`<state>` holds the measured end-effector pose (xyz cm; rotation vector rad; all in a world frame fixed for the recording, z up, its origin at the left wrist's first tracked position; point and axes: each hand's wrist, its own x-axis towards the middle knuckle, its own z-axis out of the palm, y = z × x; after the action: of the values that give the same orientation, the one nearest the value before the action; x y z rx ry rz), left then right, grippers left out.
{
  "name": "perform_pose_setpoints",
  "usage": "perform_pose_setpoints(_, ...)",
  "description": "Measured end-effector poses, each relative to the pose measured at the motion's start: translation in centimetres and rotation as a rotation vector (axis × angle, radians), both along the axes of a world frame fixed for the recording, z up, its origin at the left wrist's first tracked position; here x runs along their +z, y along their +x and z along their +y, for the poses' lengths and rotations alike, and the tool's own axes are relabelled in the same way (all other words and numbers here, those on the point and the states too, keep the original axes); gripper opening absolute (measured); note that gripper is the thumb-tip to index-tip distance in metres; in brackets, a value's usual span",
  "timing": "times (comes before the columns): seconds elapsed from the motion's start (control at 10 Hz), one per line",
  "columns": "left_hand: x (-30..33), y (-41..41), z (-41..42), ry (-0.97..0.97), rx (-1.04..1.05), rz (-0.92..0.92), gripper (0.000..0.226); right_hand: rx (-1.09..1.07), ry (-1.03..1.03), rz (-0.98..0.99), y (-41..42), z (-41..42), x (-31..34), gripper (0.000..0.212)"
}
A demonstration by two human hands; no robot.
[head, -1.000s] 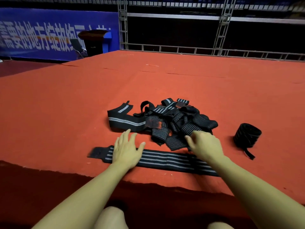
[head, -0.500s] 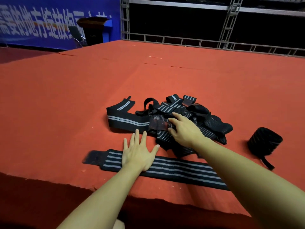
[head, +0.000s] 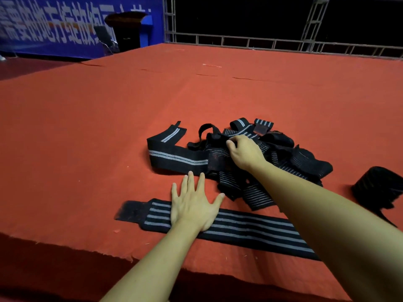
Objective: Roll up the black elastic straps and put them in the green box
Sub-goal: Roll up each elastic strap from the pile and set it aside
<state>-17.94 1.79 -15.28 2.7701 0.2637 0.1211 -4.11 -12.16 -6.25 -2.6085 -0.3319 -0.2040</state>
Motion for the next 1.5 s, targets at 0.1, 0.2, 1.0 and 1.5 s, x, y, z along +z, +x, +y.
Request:
perform_pose_setpoints(0.1,0.7,-0.1,-0.3,0.035,0.009,0.008,0.087,-0.061,0.189,-0.085,-0.3,-1.1,1.5,0.022)
perform_pose_setpoints(0.2,1.2,-0.5,-0.5,0.055,0.015,0.015,0.091,-0.062,0.475,-0.103,-0.4,-2.2,3.8,0.009)
perform_pose_setpoints(1.0,12.4,-0.9,-5.6,-0.57,-0.002,-0.369,0.052,0.439,1.322,0.49,-15.6,1.4,13.2,0.015)
perform_pose_setpoints(1.5,11.8,-5.1,-6.5,-1.837,0.259,-0.359,0.035,-0.144,1.411,0.603,-12.7,-4.7,4.3,0.036)
